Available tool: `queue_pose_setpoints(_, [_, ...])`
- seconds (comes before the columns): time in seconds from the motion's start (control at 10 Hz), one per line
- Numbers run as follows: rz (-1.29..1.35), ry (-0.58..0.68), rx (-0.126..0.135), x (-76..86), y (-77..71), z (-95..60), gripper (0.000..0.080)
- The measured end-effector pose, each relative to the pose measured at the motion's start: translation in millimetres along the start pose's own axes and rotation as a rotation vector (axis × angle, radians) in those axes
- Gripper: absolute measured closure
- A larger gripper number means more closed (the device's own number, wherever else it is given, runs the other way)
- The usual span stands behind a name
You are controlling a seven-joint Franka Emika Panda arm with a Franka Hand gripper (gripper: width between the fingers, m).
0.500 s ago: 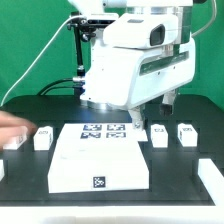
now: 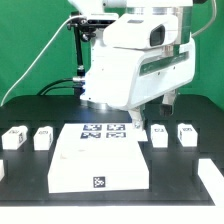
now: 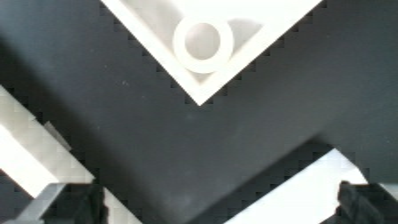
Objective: Assemble one leg
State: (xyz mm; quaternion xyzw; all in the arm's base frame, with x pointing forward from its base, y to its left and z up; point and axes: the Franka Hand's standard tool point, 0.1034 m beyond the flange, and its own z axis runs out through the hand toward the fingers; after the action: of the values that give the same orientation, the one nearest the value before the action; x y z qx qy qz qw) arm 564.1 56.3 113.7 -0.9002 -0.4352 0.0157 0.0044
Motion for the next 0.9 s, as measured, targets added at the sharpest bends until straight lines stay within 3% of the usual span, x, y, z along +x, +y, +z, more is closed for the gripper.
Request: queue_pose_setpoints(0.9, [0.000,0.000,0.000,-0.1,-0.1,0.3,0.0150])
